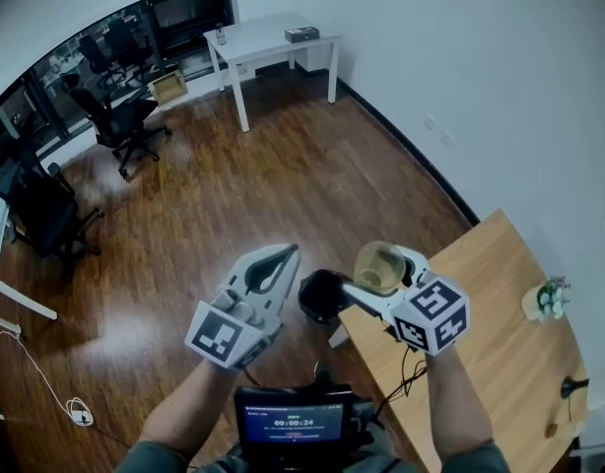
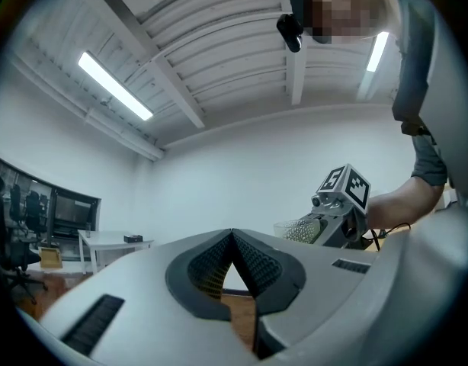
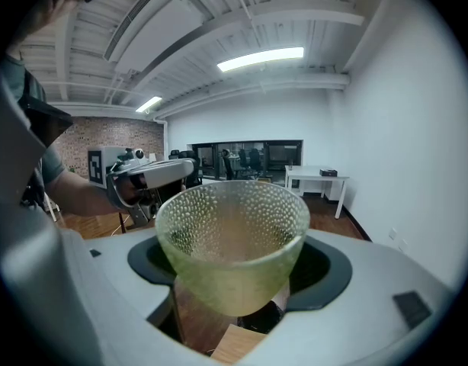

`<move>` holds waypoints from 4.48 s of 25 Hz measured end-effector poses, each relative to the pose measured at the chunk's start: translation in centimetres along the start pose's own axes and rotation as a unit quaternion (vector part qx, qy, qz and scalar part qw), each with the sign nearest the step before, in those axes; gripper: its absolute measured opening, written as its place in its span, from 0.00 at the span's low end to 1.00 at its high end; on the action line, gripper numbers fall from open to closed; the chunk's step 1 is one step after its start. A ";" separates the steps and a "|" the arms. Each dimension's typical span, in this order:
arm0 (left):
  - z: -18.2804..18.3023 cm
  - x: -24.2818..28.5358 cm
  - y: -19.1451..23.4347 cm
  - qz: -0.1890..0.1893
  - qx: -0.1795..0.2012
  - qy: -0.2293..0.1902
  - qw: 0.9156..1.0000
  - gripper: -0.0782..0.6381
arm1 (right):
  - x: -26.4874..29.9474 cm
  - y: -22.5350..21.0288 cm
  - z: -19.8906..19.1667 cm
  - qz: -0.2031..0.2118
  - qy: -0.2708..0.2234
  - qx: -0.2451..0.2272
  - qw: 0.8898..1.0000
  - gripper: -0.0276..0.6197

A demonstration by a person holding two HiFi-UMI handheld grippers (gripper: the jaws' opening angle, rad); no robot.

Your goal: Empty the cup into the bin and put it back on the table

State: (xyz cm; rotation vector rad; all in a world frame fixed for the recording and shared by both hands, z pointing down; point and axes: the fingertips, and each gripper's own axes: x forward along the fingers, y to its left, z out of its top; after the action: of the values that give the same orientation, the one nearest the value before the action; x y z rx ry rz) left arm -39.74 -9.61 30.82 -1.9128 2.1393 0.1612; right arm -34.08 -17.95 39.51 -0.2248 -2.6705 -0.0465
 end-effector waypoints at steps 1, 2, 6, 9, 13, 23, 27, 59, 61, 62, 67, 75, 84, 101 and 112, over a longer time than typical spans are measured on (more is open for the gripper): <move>0.0 0.4 0.1 -0.001 0.009 -0.003 1.000 0.11 | 0.1 -0.4 0.2 0.003 -0.001 -0.002 1.000 0.65; 0.0 0.8 0.2 -0.002 0.018 -0.004 1.000 0.11 | 0.2 -0.9 0.6 0.005 -0.003 -0.005 1.000 0.65; 0.2 2.9 1.2 0.004 0.028 -0.012 1.000 0.11 | 0.7 -3.1 1.7 0.008 -0.013 -0.012 1.000 0.65; 0.7 5.0 1.7 0.000 0.046 -0.028 0.999 0.11 | 0.9 -5.0 2.3 0.006 -0.018 -0.016 1.000 0.65; 0.5 6.7 1.8 -0.004 0.055 -0.036 0.998 0.11 | 1.2 -6.6 2.0 0.009 -0.024 -0.008 1.000 0.65; 0.9 8.8 2.7 -0.018 0.066 -0.070 0.995 0.11 | 1.2 -9.4 1.0 -0.015 -0.017 0.014 1.000 0.65; 1.6 9.2 3.8 -0.035 0.063 -0.090 0.993 0.11 | 1.4 -10.2 1.8 -0.041 -0.013 0.015 0.999 0.65; 2.1 10.0 11.8 -0.113 0.004 -0.178 0.977 0.11 | 6.1 -15.2 4.9 -0.145 0.195 -0.107 0.964 0.65; 1.9 10.1 12.1 -0.110 0.002 -0.176 0.978 0.11 | 6.5 -15.4 4.5 -0.142 0.210 -0.111 0.961 0.65; 1.8 10.1 12.2 -0.109 0.002 -0.176 0.978 0.11 | 6.7 -15.5 4.3 -0.141 0.215 -0.112 0.960 0.65; 1.7 10.4 12.4 -0.111 -0.002 -0.174 0.978 0.11 | 7.0 -16.3 4.4 -0.146 0.230 -0.121 0.955 0.65; 1.3 10.7 12.5 -0.106 -0.007 -0.169 0.980 0.11 | 6.9 -17.9 3.8 -0.162 0.265 -0.146 0.939 0.65; 1.3 10.8 12.2 -0.102 -0.003 -0.170 0.980 0.11 | 6.3 -18.9 3.2 -0.178 0.300 -0.191 0.918 0.65; 1.1 10.4 11.8 -0.089 -0.004 -0.167 0.982 0.11 | 5.9 -19.4 3.9 -0.193 0.345 -0.290 0.872 0.65; 1.2 10.1 11.4 -0.086 0.002 -0.168 0.982 0.11 | 6.4 -18.8 5.4 -0.203 0.353 -0.339 0.848 0.65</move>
State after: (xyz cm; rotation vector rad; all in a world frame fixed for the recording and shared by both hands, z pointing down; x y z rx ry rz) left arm -51.81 -17.58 25.87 -1.8988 1.7477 0.4137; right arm -45.21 -35.12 37.58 0.1356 -1.8165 -1.0096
